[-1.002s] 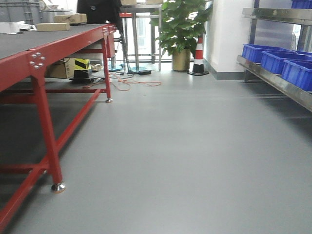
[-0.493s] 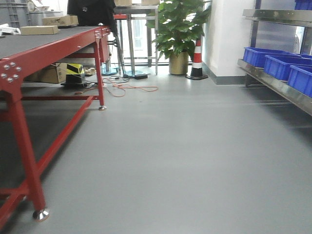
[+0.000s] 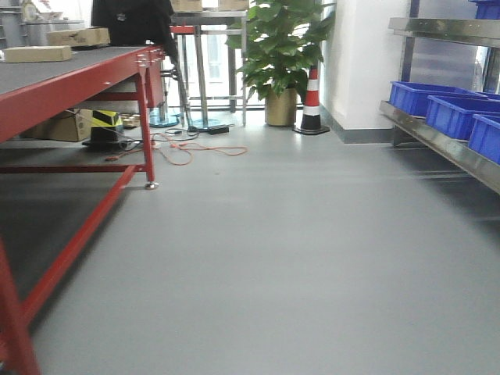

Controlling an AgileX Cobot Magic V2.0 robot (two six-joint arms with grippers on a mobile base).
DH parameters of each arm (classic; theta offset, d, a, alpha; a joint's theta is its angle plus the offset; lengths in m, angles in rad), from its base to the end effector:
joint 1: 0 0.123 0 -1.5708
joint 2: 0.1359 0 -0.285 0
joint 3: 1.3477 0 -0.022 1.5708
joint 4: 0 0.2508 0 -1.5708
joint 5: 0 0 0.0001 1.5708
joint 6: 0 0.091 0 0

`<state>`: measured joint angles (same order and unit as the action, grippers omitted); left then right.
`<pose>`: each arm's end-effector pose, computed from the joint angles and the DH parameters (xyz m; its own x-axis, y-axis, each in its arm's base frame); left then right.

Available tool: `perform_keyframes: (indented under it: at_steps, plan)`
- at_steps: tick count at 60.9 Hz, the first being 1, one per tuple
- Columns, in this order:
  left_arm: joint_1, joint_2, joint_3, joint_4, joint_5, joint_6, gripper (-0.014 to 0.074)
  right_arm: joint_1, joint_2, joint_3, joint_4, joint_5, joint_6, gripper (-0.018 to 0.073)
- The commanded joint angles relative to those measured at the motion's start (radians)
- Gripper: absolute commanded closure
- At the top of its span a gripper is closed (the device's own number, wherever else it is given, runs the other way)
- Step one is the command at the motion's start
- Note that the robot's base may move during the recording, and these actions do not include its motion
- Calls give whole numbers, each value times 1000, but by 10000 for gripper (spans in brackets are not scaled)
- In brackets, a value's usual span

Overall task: Place cylindrical capacitor in blue bin on shelf
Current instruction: 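Drive the base past the red table toward the blue-bin shelf, then drive up to the shelf and position both grippers over blue bins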

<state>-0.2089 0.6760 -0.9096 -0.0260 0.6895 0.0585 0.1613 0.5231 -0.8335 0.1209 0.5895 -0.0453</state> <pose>0.1169 -0.0263 0.3969 -0.3436 0.1121 -0.9324 0.2358 0.9713 0.0299 0.0845 0.0199 0.3978 -0.1972 0.0238 -0.9801 -0.2147 0.9744 0.0669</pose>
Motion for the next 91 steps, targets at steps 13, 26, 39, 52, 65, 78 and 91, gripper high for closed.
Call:
perform_keyframes:
  at_steps: [13,26,39,52,65,78,91]
  plan:
    - [-6,-4,1,-5,-27,1,707,1,-6,-2,-3,-22,2,708]
    - [-6,-4,1,-5,-27,1,707,1,-6,-2,-3,-22,2,708]
    - [-6,-4,1,-5,-27,1,707,1,-6,-2,-3,-22,2,708]
    - [-6,-4,1,-5,-27,1,707,1,-6,-2,-3,-22,2,708]
    - [-6,-4,1,-5,-27,1,707,1,-6,-2,-3,-22,2,708]
    - [-6,-4,1,-5,-27,1,707,1,-6,-2,-3,-22,2,708]
    - [-6,-4,1,-5,-27,1,707,1,-6,-2,-3,-22,2,708]
